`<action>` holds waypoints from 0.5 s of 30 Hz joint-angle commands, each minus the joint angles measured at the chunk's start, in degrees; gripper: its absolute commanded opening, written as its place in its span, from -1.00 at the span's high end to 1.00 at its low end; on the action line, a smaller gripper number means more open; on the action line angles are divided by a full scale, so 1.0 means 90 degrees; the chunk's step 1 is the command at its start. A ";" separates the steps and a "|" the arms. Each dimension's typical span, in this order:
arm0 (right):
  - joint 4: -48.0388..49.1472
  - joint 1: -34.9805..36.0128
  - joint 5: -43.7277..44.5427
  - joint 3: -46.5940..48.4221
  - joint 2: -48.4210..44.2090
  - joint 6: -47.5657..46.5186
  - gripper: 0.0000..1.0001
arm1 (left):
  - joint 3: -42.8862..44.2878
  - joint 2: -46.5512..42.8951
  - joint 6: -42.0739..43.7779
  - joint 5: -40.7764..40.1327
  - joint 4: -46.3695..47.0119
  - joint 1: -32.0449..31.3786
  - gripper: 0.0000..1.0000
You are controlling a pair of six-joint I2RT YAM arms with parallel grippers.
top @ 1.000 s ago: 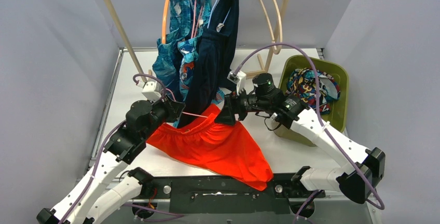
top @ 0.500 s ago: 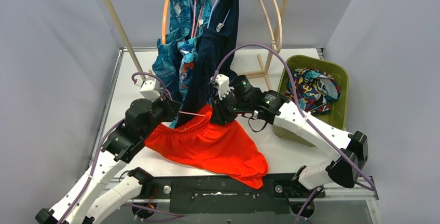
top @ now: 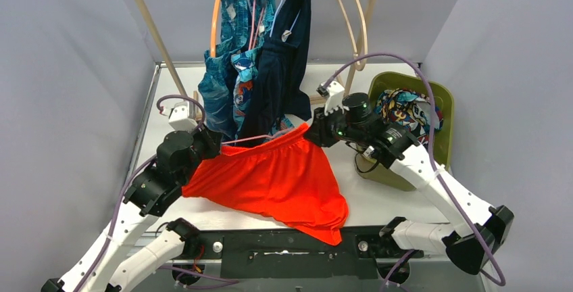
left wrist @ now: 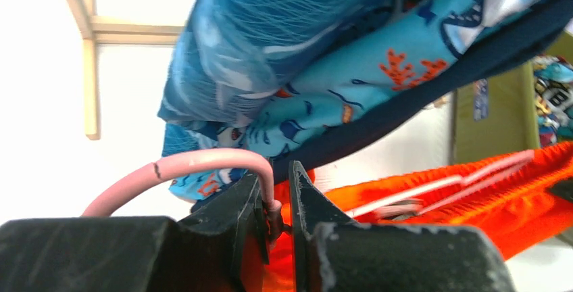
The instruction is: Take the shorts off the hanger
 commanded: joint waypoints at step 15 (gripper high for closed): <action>0.0549 -0.0401 -0.0078 -0.0806 -0.0204 0.0593 0.75 | 0.0380 -0.0481 -0.0047 -0.0726 0.0143 0.0104 1.00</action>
